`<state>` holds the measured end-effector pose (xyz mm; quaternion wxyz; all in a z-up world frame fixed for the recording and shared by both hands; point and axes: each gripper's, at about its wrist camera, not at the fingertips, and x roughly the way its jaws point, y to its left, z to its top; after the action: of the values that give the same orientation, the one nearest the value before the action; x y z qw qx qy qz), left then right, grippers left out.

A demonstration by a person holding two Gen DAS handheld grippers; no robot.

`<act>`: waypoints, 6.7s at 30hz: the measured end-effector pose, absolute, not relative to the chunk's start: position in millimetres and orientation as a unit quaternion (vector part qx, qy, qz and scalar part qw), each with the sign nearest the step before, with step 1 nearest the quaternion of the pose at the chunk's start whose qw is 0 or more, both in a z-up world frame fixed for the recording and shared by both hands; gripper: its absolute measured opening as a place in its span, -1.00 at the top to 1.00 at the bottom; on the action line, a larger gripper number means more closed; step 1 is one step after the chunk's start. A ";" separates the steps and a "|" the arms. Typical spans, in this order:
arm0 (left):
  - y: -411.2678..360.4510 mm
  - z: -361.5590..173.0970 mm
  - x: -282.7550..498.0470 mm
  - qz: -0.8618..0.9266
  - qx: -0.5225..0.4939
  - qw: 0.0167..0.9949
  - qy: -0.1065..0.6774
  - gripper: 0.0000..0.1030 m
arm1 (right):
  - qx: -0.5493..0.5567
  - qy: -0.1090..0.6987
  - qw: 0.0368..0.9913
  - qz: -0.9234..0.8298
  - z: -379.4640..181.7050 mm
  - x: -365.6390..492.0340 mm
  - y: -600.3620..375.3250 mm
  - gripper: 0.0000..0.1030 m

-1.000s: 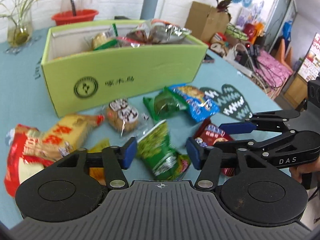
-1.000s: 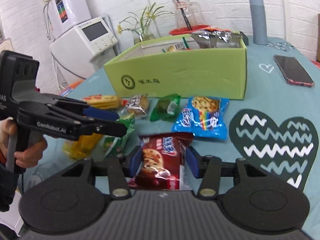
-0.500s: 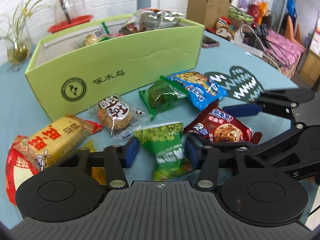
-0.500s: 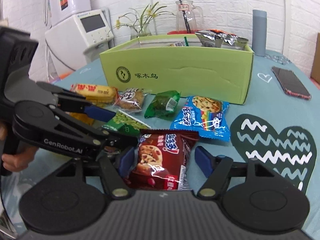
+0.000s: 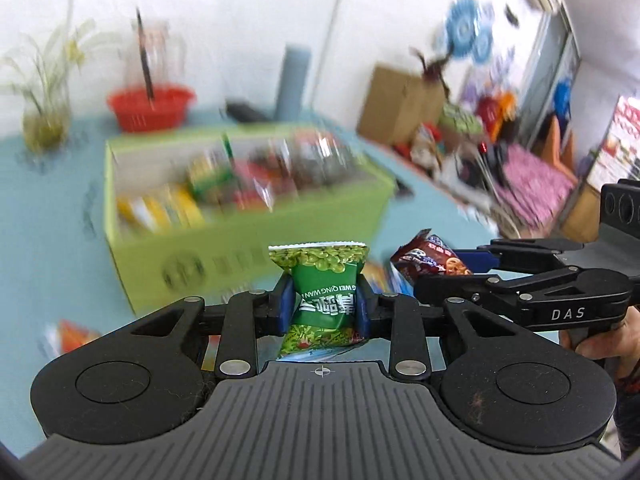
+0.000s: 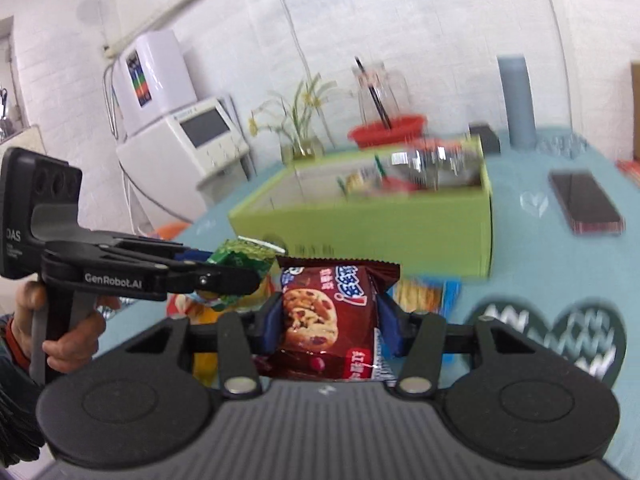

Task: Organize snacks
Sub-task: 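Carry both bags into the green box and open both grippers, then move the left gripper to the yellow bread bag and grasp it, then lift the bread bag into the green box and open the left gripper, then move the left gripper to the blue cookie bag and grasp it, then carry the blue cookie bag into the green box and release it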

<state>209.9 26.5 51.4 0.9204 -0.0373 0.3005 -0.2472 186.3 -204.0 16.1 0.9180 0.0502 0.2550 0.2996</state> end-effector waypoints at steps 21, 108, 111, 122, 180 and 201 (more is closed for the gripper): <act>62.4 60.6 285.1 -0.135 -0.021 0.958 0.254 0.04 | -0.024 0.207 0.926 0.315 40.4 282.1 -145.5 -0.76; 86.3 78.6 318.8 -0.135 -0.066 0.962 0.228 -0.14 | -0.038 0.188 0.915 0.356 57.7 313.4 -84.2 -0.82; 81.0 92.4 298.5 -0.158 -0.071 0.963 0.206 -0.26 | -0.054 0.162 0.920 0.352 74.0 291.0 -97.6 -0.81; 8.8 53.4 254.9 -0.219 -0.025 0.935 0.278 -0.30 | -0.068 0.216 0.930 0.291 32.3 221.0 -165.9 -0.81; -65.7 8.2 216.2 -0.279 -0.074 0.874 0.390 0.57 | -0.009 0.268 0.929 0.254 -24.8 121.6 -189.6 -0.42; -0.2 34.1 383.7 -0.193 -0.089 0.910 0.355 -0.07 | -0.073 0.260 0.912 0.308 5.4 309.4 -121.7 -0.74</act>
<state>383.7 -0.2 34.1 0.9103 -0.0886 0.3552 -0.1932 309.4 -121.7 5.4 0.9123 -0.0730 0.2598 0.3080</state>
